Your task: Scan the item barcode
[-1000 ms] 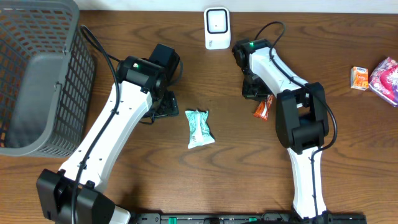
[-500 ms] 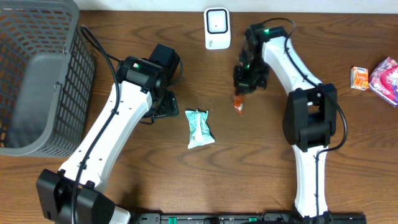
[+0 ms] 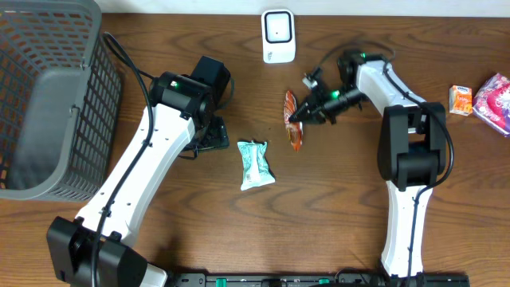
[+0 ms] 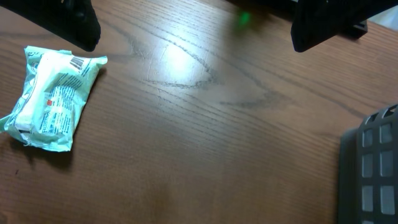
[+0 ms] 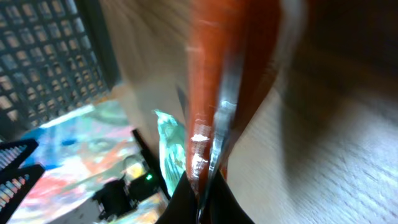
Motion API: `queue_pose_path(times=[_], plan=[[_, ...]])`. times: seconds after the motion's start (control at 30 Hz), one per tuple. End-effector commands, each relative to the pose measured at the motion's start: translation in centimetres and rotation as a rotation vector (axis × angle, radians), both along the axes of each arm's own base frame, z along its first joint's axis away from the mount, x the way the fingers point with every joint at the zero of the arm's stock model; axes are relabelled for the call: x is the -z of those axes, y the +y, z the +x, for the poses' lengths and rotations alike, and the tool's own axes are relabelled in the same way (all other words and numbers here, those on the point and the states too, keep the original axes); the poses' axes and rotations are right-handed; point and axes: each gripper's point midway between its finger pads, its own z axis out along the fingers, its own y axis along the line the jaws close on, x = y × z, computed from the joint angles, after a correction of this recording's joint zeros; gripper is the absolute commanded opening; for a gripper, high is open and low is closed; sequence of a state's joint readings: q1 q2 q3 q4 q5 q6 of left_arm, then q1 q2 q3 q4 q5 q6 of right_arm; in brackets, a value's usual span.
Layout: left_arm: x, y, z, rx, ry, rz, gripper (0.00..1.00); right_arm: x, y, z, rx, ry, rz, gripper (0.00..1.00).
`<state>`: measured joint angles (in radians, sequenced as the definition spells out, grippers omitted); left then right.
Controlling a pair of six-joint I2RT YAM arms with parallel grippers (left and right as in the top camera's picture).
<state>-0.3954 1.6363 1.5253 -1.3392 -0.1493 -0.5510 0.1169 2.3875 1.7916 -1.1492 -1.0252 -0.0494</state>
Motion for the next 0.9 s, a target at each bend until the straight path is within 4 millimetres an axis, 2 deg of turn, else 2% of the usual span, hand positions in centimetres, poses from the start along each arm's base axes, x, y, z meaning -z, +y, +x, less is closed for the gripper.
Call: queue_pose_path(times=[0.0,0.2,0.3,0.43,0.6,0.7,0.77,0.87], plan=[[0.1,0.3,0.1,-0.013,0.002,0.019,0.98,-0.1,-2.2,0.2,0.079,0.026,0.107,0.01],[0.1,0.3,0.0,-0.013,0.002,0.018,0.98,2.3,-8.7,0.2,0.193,0.136,-0.112,0.14],[0.1,0.3,0.0,-0.013,0.002,0.018,0.98,1.4,-11.5,0.2,0.211,0.150,-0.206,0.21],[0.1,0.3,0.1,-0.013,0.002,0.019,0.98,-0.5,-13.6,0.1,0.200,0.124,-0.320,0.40],[0.1,0.3,0.0,-0.013,0.002,0.018,0.98,-2.8,-13.6,-0.2,0.155,0.051,-0.430,0.57],[0.1,0.3,0.0,-0.013,0.002,0.018,0.98,-2.6,-13.2,-0.6,0.136,0.052,-0.513,0.68],[0.1,0.3,0.0,-0.013,0.002,0.018,0.98,-1.9,-13.2,-1.0,0.139,0.082,-0.590,0.68],[0.1,0.3,0.0,-0.013,0.002,0.018,0.98,-0.6,-13.1,-1.0,0.159,0.098,-0.697,0.63]])
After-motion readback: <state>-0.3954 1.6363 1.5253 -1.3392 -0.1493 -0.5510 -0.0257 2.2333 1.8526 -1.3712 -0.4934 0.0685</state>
